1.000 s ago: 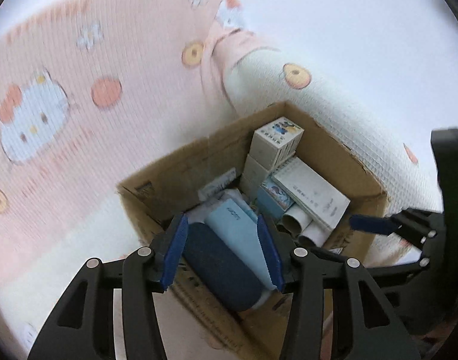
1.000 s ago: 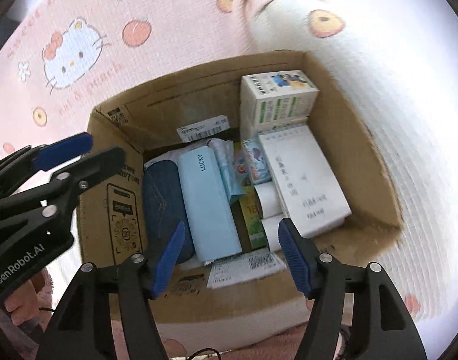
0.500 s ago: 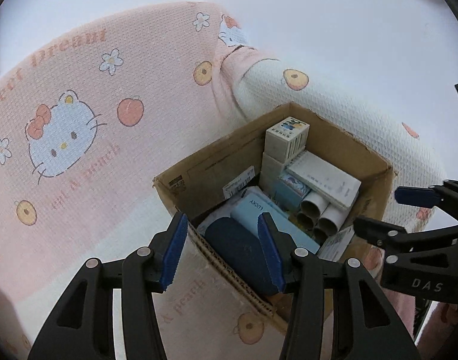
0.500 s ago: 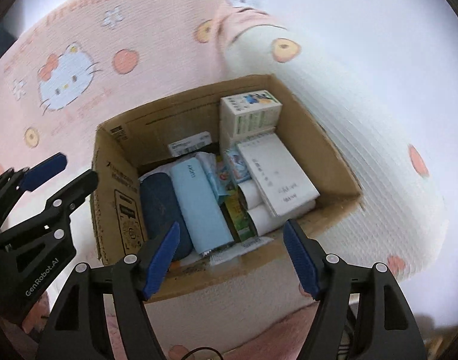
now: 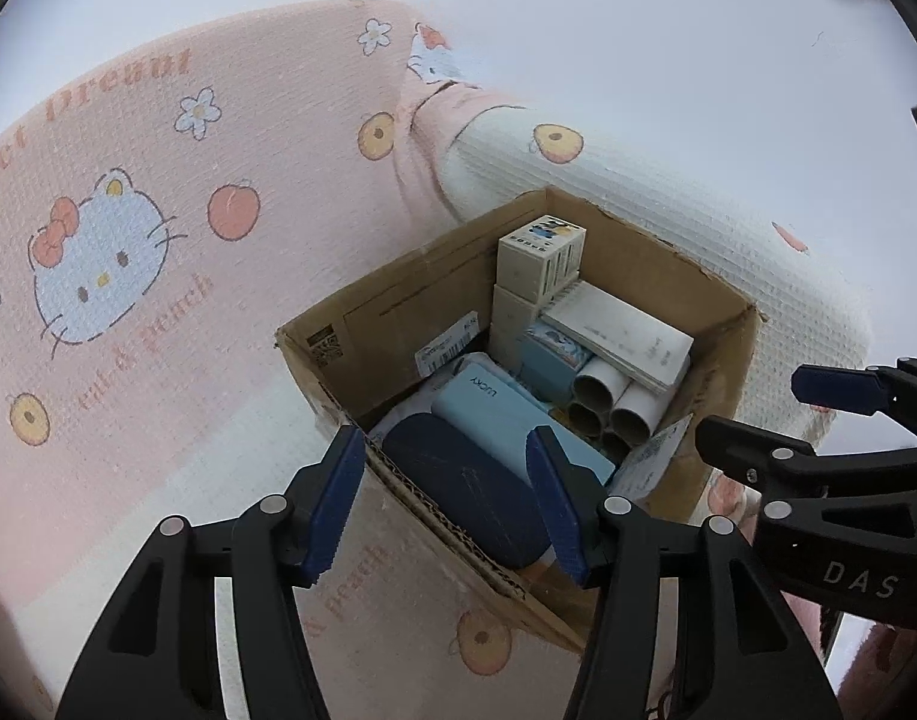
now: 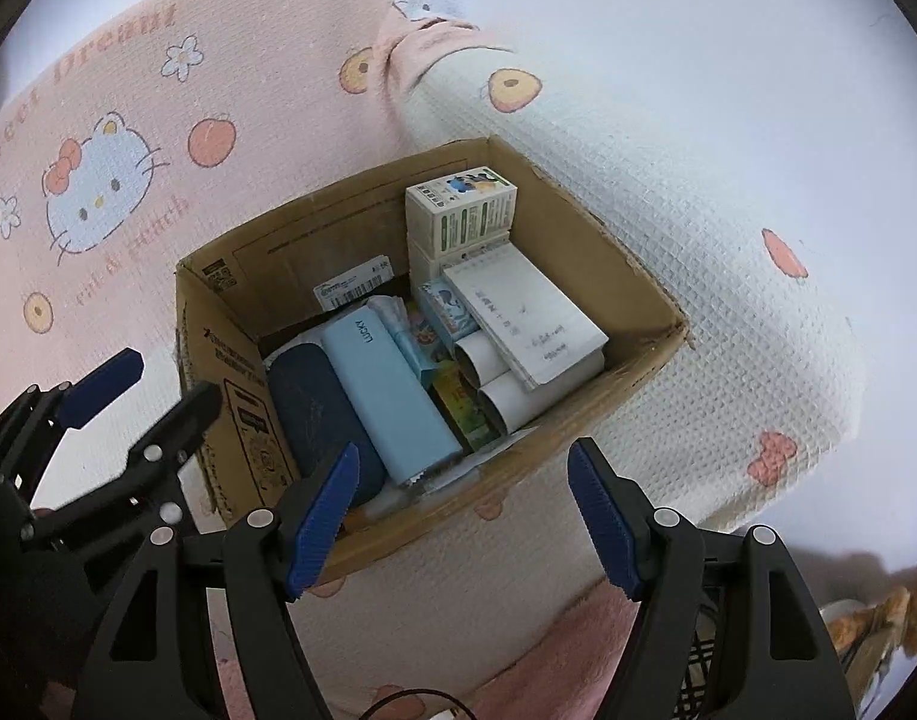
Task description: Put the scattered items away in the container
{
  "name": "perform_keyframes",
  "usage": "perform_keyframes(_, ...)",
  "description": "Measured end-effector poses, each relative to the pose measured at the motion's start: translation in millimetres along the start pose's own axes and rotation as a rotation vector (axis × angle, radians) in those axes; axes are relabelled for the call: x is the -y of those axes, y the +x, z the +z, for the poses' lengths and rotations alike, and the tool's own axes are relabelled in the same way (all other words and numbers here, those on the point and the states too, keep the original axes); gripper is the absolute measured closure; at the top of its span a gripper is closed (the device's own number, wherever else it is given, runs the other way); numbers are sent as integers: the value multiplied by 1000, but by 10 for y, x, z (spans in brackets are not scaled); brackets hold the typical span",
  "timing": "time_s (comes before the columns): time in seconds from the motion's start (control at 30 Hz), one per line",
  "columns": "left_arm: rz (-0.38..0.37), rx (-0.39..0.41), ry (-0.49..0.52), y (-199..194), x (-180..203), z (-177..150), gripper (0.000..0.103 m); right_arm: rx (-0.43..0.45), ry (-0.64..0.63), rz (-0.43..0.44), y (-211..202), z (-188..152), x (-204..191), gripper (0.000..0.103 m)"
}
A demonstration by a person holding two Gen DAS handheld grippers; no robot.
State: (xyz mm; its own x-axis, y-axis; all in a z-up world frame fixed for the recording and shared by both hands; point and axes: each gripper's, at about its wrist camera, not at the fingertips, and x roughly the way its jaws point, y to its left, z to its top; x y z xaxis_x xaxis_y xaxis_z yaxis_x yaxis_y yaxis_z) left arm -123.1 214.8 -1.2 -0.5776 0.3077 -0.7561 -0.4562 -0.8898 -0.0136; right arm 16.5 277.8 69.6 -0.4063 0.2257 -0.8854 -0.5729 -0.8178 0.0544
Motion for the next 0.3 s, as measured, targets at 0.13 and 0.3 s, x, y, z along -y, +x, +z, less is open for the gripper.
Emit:
perform_keyframes(0.13,-30,-4,-6,-44,-12,-45,43,0,24,-20,-32,-52,16,32)
perform_keyframes(0.3,-37,-19,-10,-42,-10,-87,43,-8,37,-5,-30,-105,42,32)
